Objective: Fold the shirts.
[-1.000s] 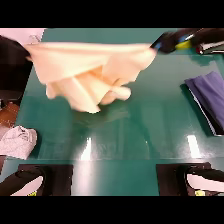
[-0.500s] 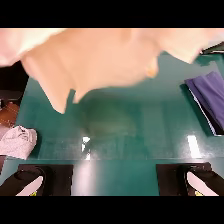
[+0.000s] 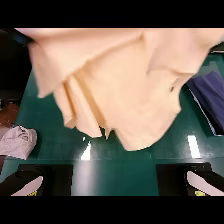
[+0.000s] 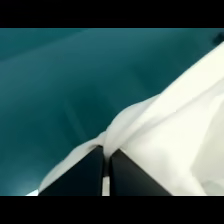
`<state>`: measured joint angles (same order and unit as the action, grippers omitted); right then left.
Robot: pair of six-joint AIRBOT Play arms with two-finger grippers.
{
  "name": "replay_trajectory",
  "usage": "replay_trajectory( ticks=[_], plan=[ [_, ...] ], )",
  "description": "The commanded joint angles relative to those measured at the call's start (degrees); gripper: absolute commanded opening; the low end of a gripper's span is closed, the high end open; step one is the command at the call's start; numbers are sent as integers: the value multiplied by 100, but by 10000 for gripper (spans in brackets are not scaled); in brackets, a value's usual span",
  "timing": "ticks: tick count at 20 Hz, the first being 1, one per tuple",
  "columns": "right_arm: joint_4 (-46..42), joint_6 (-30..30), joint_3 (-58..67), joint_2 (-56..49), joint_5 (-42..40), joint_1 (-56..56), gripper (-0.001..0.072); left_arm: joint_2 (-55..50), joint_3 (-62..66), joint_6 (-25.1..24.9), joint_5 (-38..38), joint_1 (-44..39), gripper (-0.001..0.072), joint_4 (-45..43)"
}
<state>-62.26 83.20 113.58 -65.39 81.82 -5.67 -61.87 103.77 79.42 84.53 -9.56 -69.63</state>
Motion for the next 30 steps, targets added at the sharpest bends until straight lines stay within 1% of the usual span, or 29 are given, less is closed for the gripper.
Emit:
replay_trajectory(
  ticks=[1,3,6,9,10,11,12,13,15,17,19,20,22,24,28,30],
  plan=[
    [-411,332,-413,-1051,411,511,16,-909,-1027,-214,188,2,23,87],
    [-435,337,-752,-1685,142,614,16,-1650,-1237,-380,28,2,23,72],
    [-435,337,-999,-2428,-715,651,18,-2564,-1235,-426,-780,2,24,83],
    [-437,393,-999,-2848,-1307,643,20,-2826,-1233,-424,-1633,2,25,72],
    [-435,393,-999,-2911,-1475,640,25,-2824,-1207,-426,-1886,4,68,63],
    [-420,391,-1001,-2949,-1596,632,96,-2824,-1121,-420,-1980,11,305,22],
    [-372,389,-1001,-2955,-1665,605,347,-2824,-977,-420,-1930,52,501,7],
    [-299,389,-992,-2951,-1672,542,423,-2824,-811,-422,-1794,127,499,0],
    [48,376,-822,-2940,-1344,356,412,-2824,-442,-417,-1344,463,499,2],
    [529,219,-590,-2940,-715,116,410,-2822,-306,-313,-813,957,498,83],
    [1038,13,-446,-2940,-118,-79,410,-2848,-448,-317,-385,1497,498,380],
    [1193,-24,-407,-2940,101,-140,410,-2848,-671,-352,-326,1768,498,577],
    [1322,-37,-389,-2940,435,-157,410,-2848,-1268,-835,-313,2146,498,752],
    [1311,-37,-393,-2940,662,-118,410,-2848,-1978,-1298,-531,2328,498,758],
    [1309,-37,-393,-2940,686,101,410,-2850,-3139,-2428,-964,2376,498,758],
    [1309,-35,-393,-2940,664,210,410,-2850,-3407,-2688,-1137,2376,498,750]
  ],
)
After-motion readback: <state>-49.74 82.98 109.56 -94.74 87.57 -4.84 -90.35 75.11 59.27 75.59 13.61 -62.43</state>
